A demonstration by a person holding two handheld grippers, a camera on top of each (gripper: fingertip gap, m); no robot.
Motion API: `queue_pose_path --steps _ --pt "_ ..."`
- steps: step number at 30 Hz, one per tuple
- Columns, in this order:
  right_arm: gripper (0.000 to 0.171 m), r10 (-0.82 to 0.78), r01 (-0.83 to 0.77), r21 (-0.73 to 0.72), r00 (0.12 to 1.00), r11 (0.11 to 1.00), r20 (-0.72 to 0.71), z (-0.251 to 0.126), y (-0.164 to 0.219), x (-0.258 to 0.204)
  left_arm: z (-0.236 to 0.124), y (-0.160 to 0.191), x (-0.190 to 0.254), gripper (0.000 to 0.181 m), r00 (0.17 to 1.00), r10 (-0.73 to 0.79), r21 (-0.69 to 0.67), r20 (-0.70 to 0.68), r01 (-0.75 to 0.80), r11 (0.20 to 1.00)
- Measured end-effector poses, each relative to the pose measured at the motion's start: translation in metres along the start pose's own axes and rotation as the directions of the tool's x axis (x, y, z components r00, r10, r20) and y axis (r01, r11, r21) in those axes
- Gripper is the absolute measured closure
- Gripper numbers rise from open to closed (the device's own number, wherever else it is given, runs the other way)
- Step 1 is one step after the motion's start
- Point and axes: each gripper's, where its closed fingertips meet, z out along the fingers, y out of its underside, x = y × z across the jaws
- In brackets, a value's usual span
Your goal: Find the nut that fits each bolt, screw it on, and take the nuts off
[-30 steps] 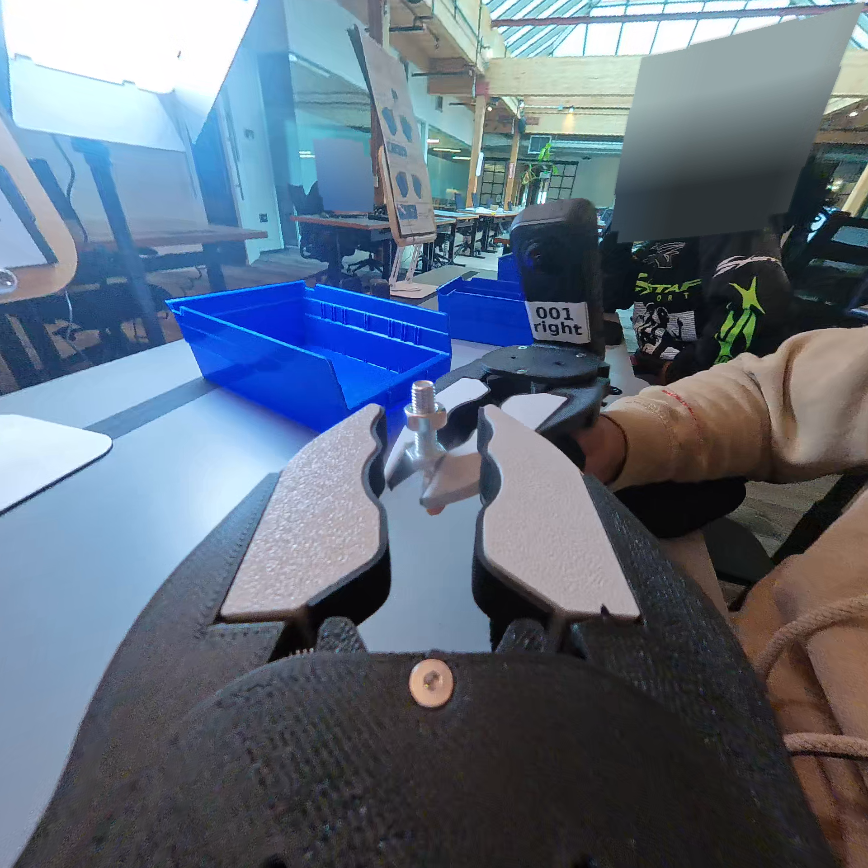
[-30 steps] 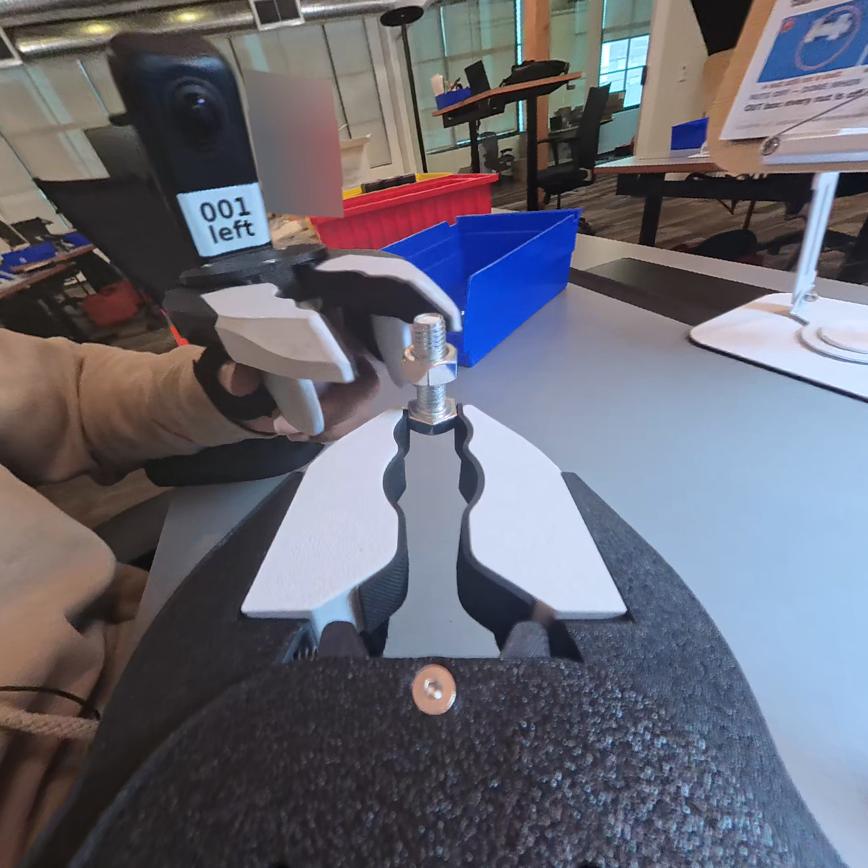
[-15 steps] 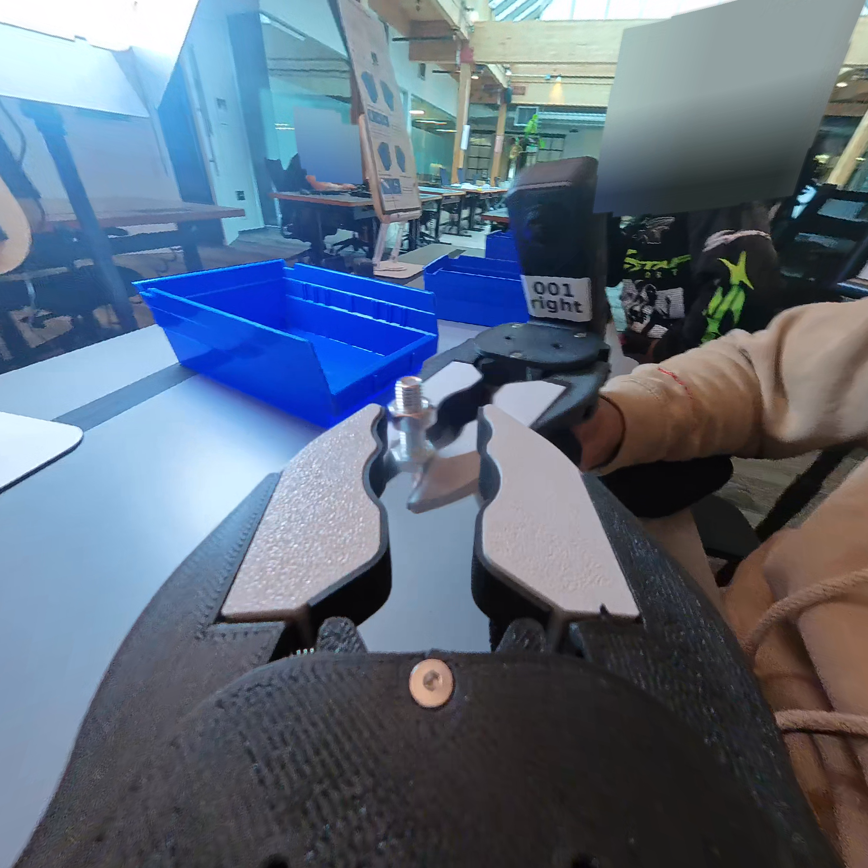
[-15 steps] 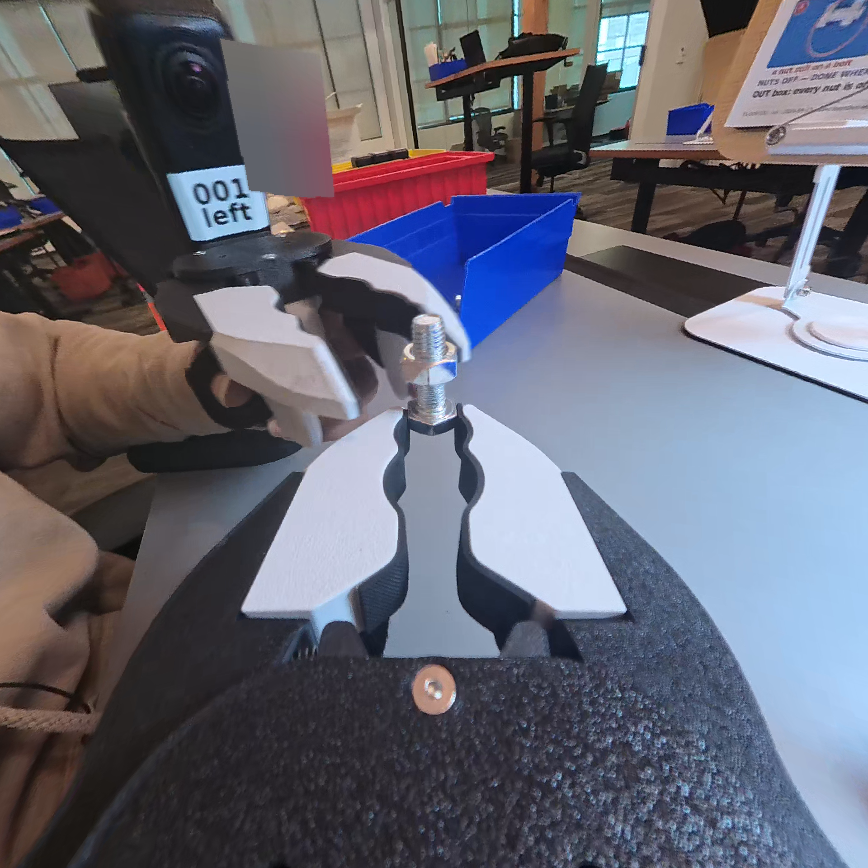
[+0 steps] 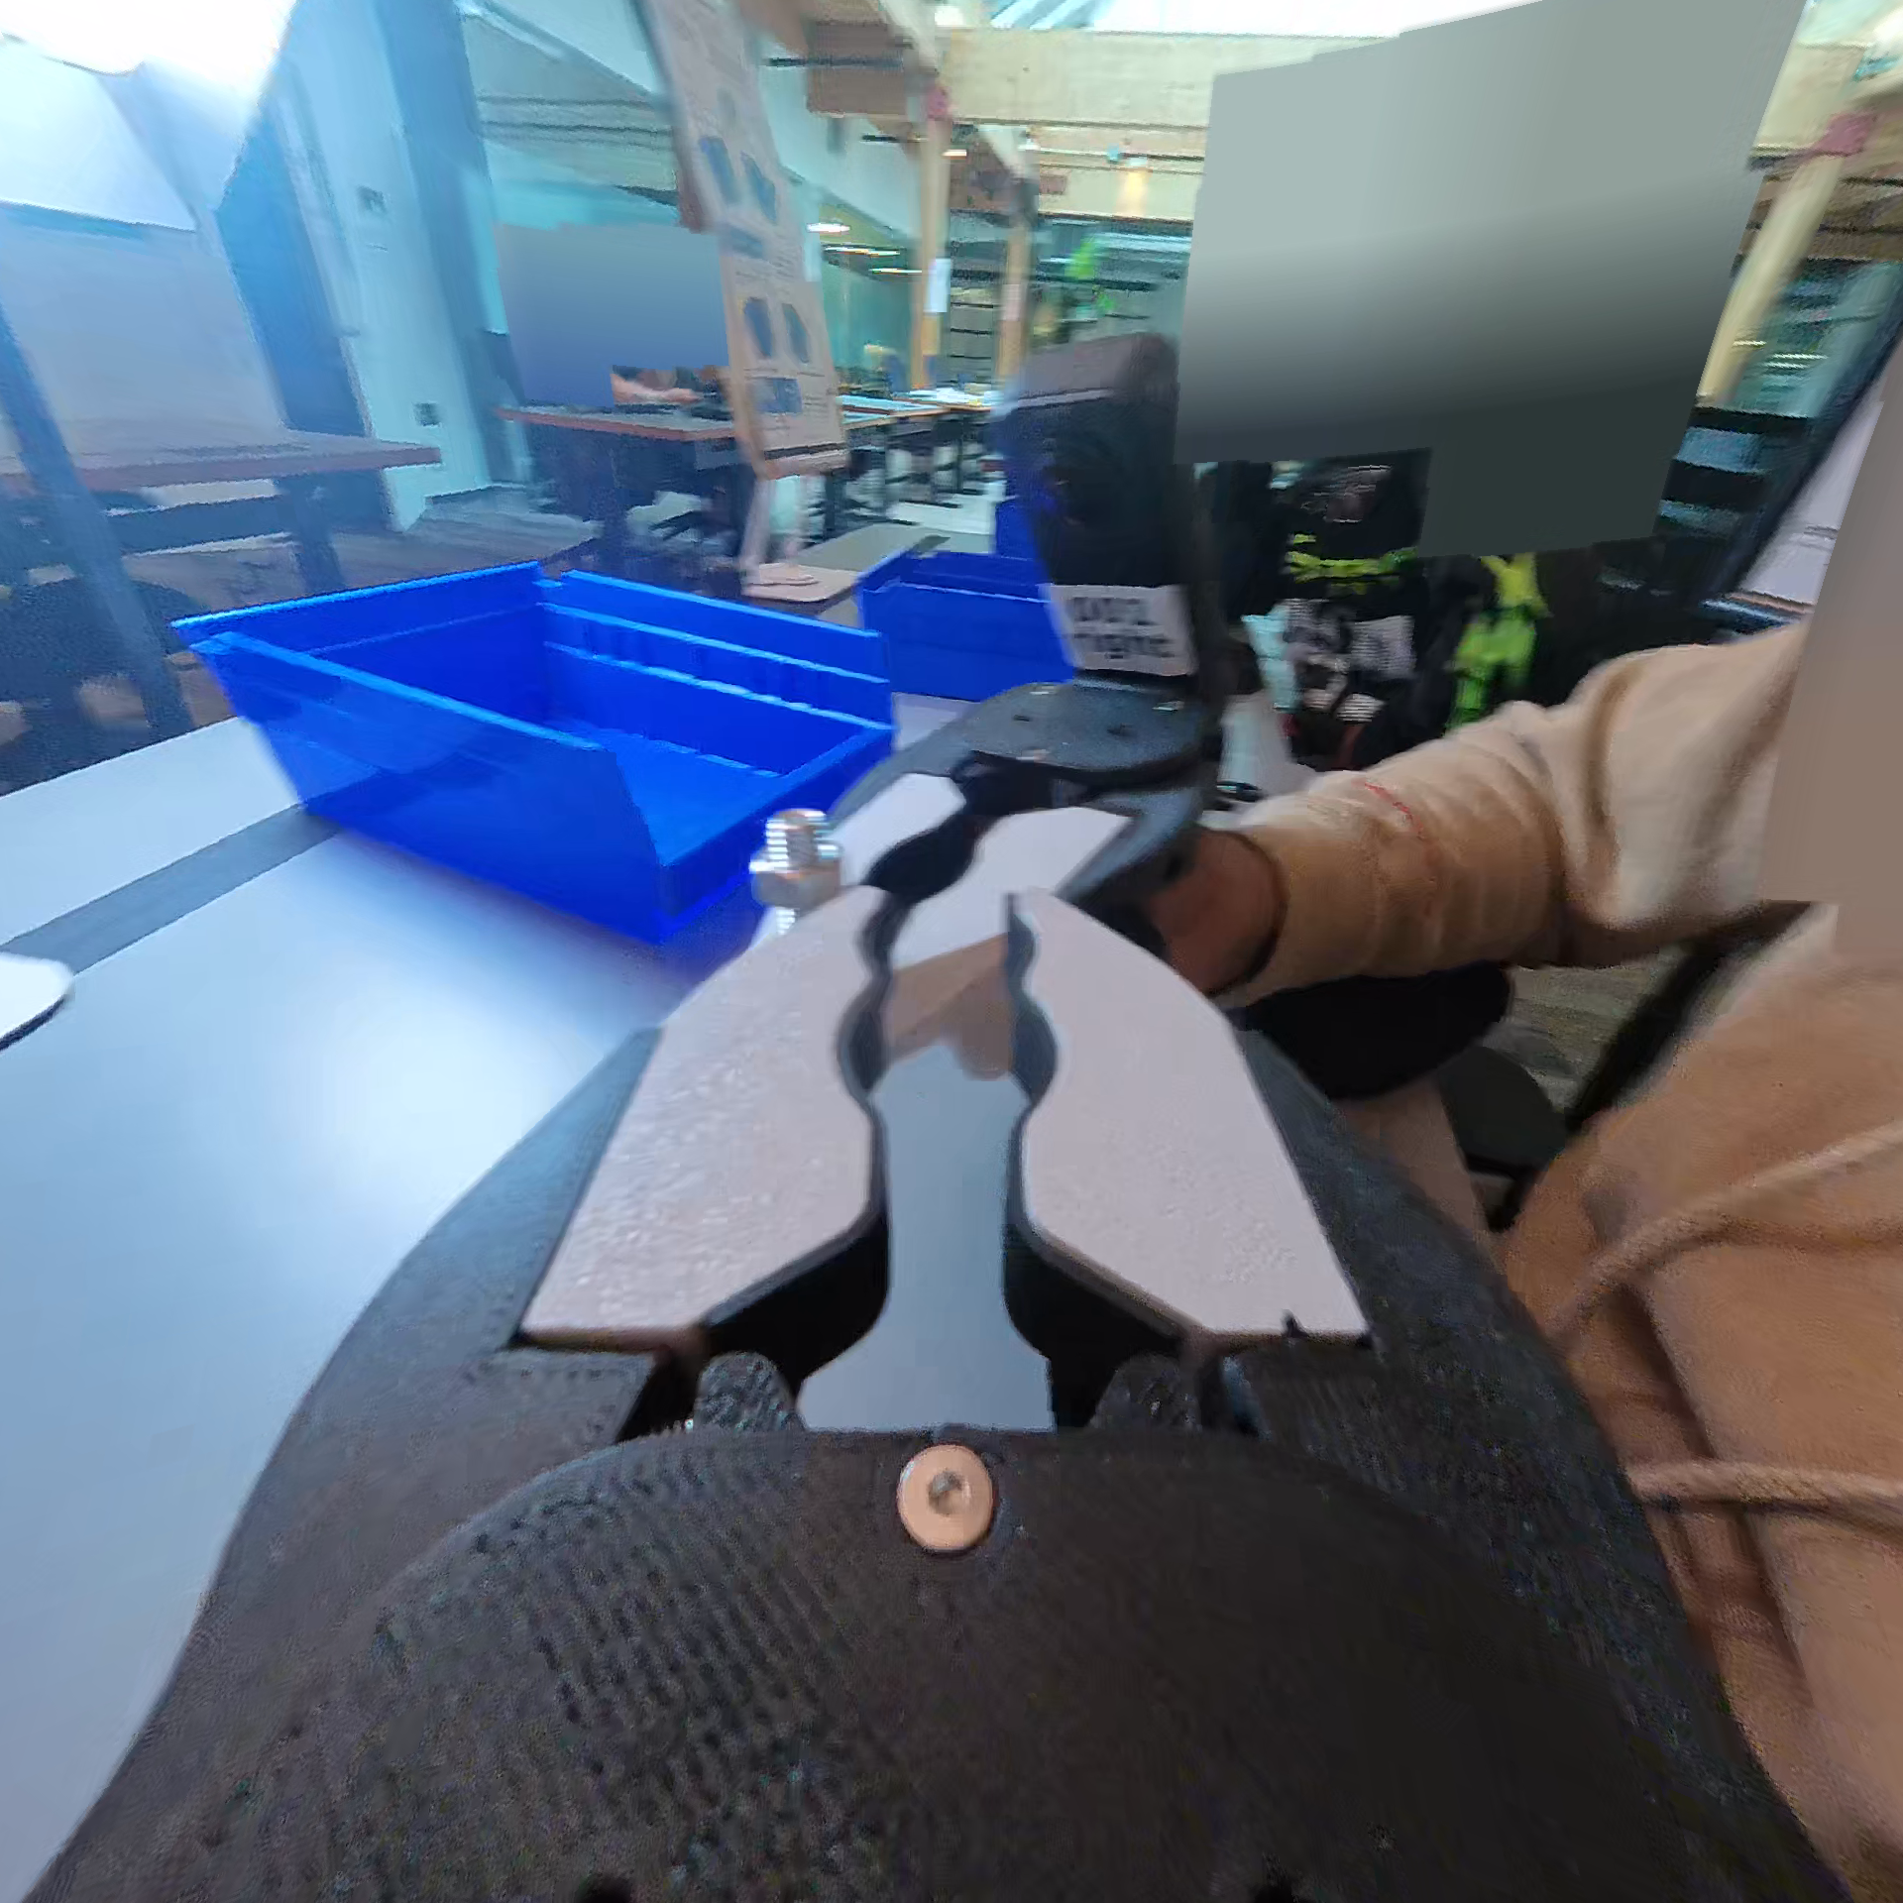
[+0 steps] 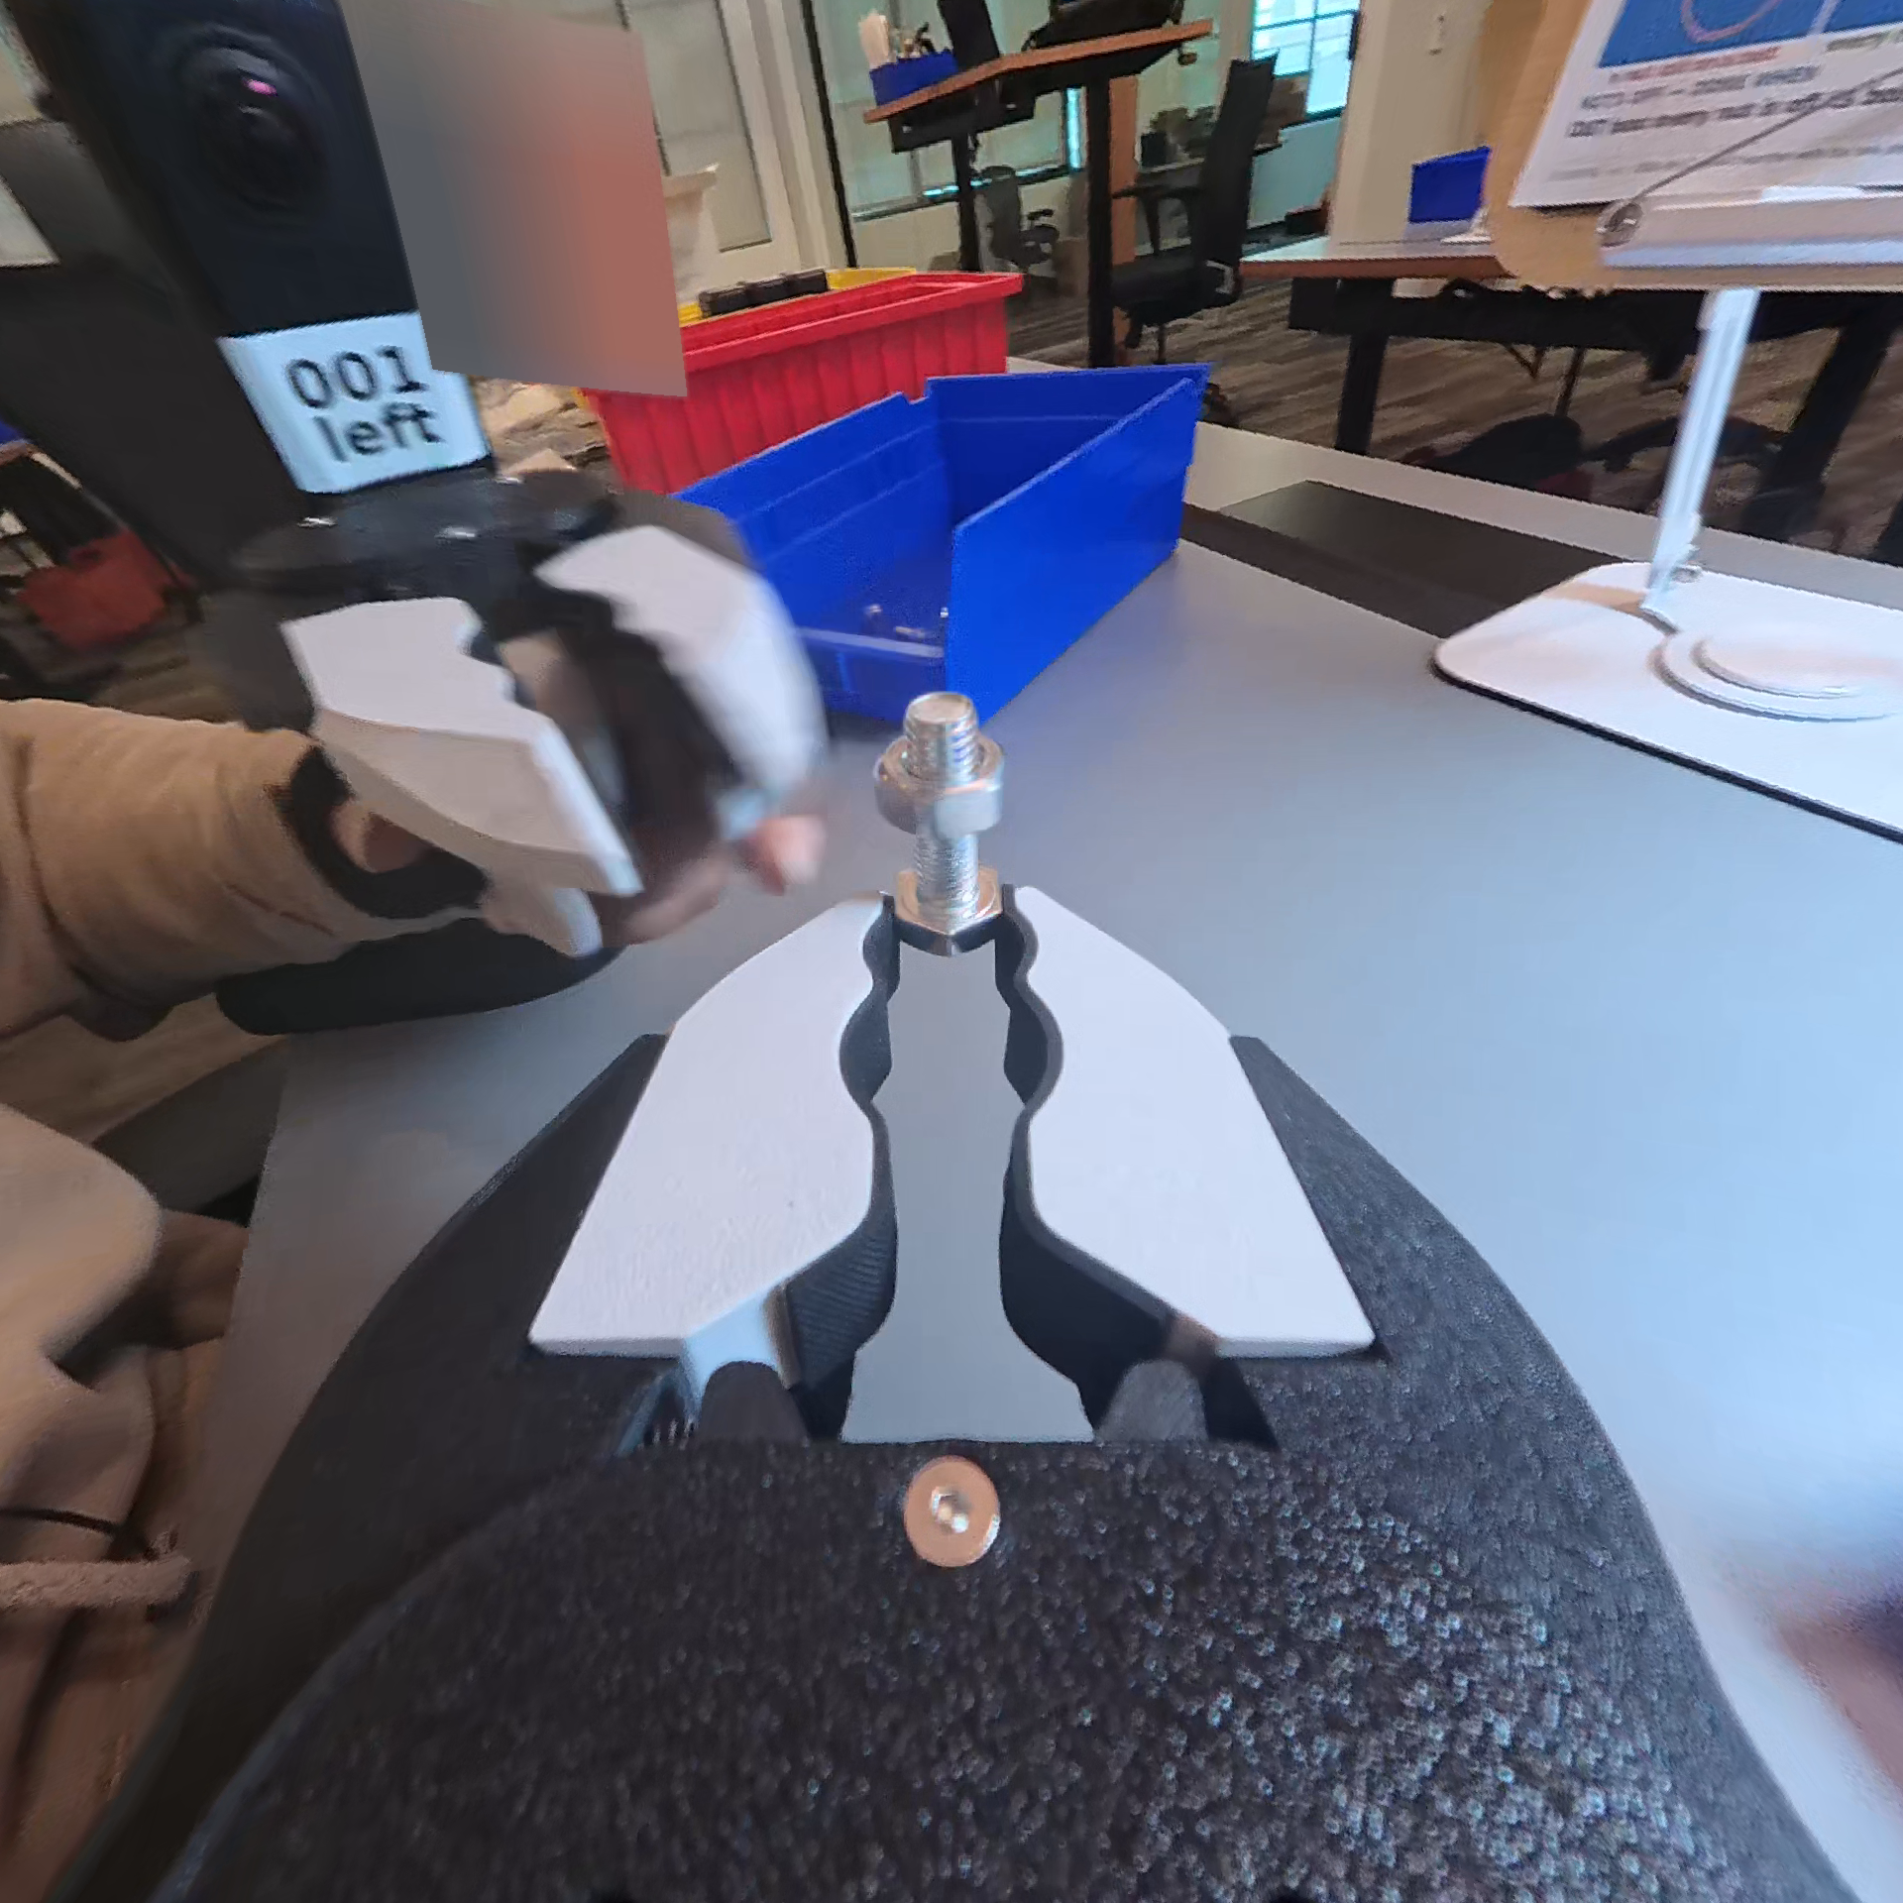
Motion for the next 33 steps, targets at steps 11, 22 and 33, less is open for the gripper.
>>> queue_pose_path --steps 11,22,33 --pt "0.153 -0.020 0.021 -0.040 0.999 0.999 0.025 0.004 0.006 -0.007 0.004 0.006 -0.012 0.137 0.998 0.007 -0.011 0.058 -0.006 1.000" --pt "0.153 -0.021 0.023 -0.042 0.999 0.999 0.030 0.004 0.006 -0.010 0.001 0.004 -0.021 0.137 0.995 0.004 -0.004 0.099 -0.004 1.000" --pt "0.153 -0.006 0.006 -0.034 1.000 0.999 0.010 0.001 0.004 -0.002 -0.001 0.000 -0.019 0.145 0.994 0.028 0.007 0.104 -0.029 1.000"
